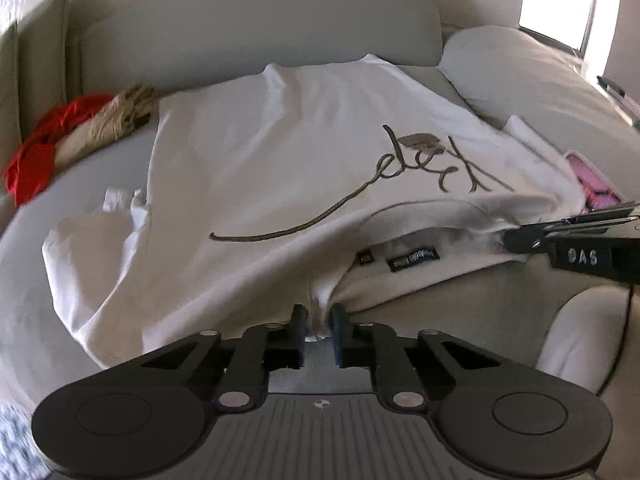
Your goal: Fold clothes
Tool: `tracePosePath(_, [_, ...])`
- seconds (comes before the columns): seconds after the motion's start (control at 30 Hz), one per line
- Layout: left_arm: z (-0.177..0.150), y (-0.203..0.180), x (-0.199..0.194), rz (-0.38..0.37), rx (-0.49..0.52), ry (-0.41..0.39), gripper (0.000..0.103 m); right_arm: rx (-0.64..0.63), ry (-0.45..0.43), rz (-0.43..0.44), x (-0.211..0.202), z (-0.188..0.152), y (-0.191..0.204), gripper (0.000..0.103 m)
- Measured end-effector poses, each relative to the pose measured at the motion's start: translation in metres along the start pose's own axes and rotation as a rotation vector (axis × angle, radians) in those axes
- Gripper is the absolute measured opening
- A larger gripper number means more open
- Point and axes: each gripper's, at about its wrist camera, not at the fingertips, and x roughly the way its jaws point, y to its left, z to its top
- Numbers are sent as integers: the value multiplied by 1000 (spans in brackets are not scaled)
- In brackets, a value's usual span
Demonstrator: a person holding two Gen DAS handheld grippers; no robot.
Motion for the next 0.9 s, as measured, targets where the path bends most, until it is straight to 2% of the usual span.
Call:
tracePosePath(0.1, [3,4,-24,-81,-72,53,10,46,9,36,-22,7,-8,2])
tracePosePath(0.13, [2,3,-28,-90,-68,73,10,51,17,45,-31,9,-10,2])
tracePosePath(0.27, [-7,-10,-22,-62,0,175,13,-14,162,87,-37,4,-14,4])
tracePosePath(0.3, [-9,-12,-21,-59,2,200,13,-30,183,70,-34,0,-12,13])
tracePosePath(0.33, [-12,-13,-24,-66,-7,207,16,-50,193,48,-33,-4,-9,18])
tracePosePath(0.4, [-15,-8,-37,-92,-51,171,30,-83,175,28,-42,-10,-1,48])
tracePosePath(0.43, [-17,-6,-44,-106,-75,149,40,-91,159,29,-48,-12,2,53])
tracePosePath(0.5, [-15,1,-56,-116,-118,82,42,-96,119,45,-63,-12,7,57])
tracePosePath(0.57, [-8,10,-61,-92,-169,-7,44,-87,71,58,-75,-11,10,57])
tracePosePath(0.63, [1,17,-55,-55,-222,-84,44,-36,-2,59,-77,-3,6,50])
tracePosePath(0.67, [5,21,-48,-49,-241,-104,39,-8,-34,50,-74,1,3,41])
tracePosePath(0.7, [10,24,-37,-42,-253,-108,37,21,-61,31,-66,5,-1,37])
tracePosePath(0.77, [15,27,-12,-18,-261,-60,24,67,-69,-9,-42,11,-11,36])
tracePosePath(0.83, [13,27,7,3,-262,57,16,79,-16,-36,-21,12,-16,36])
tracePosePath(0.87, [8,26,13,5,-256,132,17,81,18,-48,-11,12,-18,37])
tracePosePath(0.9, [3,27,11,-7,-244,152,17,76,65,-56,-3,9,-18,37])
